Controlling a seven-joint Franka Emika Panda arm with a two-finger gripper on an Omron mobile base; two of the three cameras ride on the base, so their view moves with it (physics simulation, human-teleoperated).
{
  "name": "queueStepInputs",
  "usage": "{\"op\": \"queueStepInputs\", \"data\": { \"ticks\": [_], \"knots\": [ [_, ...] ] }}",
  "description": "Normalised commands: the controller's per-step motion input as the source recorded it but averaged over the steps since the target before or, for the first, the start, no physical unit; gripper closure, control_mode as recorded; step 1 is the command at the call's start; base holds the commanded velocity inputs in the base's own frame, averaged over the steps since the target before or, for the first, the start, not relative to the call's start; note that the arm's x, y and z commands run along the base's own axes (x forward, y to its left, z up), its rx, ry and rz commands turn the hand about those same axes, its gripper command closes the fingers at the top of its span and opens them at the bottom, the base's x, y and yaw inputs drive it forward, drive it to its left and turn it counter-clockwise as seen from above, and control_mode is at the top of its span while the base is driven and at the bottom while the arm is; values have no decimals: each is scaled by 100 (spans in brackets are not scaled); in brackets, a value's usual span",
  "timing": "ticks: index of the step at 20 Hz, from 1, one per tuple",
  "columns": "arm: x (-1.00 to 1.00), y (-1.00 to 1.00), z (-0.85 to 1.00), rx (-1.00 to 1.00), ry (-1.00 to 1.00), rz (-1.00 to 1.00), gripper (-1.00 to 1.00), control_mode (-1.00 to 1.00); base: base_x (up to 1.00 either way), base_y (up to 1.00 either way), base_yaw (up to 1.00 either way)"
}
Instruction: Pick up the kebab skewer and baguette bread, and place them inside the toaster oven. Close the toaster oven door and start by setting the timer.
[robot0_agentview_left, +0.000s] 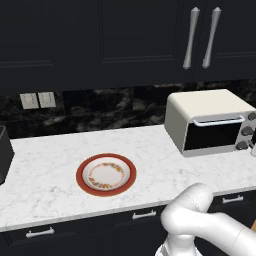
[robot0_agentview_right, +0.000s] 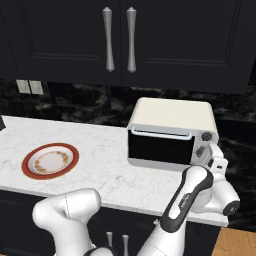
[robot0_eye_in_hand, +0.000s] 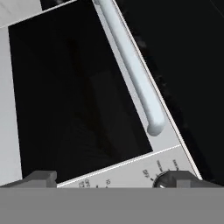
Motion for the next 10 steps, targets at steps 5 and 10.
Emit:
{"op": "queueStepInputs", "data": {
  "ticks": [5,10],
  "knots": [
    [2,0,-18,-15,-14,-5,-100,-100,0,0,0],
    [8,0,-9,-18,-12,-8,-100,-100,0,0,0]
  ]
}}
